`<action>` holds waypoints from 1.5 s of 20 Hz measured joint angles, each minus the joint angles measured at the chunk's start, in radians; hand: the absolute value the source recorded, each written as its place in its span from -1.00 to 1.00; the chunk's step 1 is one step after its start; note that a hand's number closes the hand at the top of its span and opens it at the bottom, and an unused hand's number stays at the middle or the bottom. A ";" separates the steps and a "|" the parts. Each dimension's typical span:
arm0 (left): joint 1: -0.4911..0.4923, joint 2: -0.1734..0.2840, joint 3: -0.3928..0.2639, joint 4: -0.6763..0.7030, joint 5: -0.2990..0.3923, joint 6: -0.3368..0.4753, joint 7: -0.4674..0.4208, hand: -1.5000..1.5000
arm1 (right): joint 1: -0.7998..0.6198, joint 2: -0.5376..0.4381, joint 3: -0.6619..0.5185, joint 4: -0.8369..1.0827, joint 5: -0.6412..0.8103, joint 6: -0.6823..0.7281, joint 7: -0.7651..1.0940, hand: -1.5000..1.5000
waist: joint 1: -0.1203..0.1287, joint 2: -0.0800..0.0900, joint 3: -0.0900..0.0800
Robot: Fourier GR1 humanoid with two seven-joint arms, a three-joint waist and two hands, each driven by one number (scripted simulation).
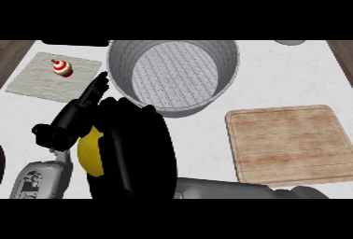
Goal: Pick the lemon from the cutting board and place it in the basket
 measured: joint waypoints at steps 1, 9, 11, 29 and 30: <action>-0.003 0.002 0.003 0.002 0.002 -0.001 0.001 0.00 | -0.039 0.000 -0.023 0.027 -0.011 -0.002 0.007 1.00 | 0.001 0.001 0.000; -0.010 0.003 0.000 -0.011 0.009 -0.012 0.007 0.00 | -0.293 -0.001 -0.167 0.307 -0.056 -0.064 0.018 1.00 | 0.014 0.009 0.001; 0.002 0.001 -0.004 -0.017 0.003 -0.009 -0.005 0.00 | -0.332 0.000 -0.198 0.381 -0.055 -0.096 0.007 1.00 | 0.016 0.011 0.001; 0.017 0.009 0.017 -0.038 0.008 -0.007 -0.001 0.00 | -0.442 0.007 -0.417 0.886 -0.199 -0.292 -0.212 1.00 | -0.017 0.016 0.003; 0.027 0.010 0.020 -0.037 0.008 -0.008 -0.013 0.00 | -0.430 0.007 -0.423 0.903 -0.209 -0.307 -0.241 1.00 | -0.017 0.017 0.003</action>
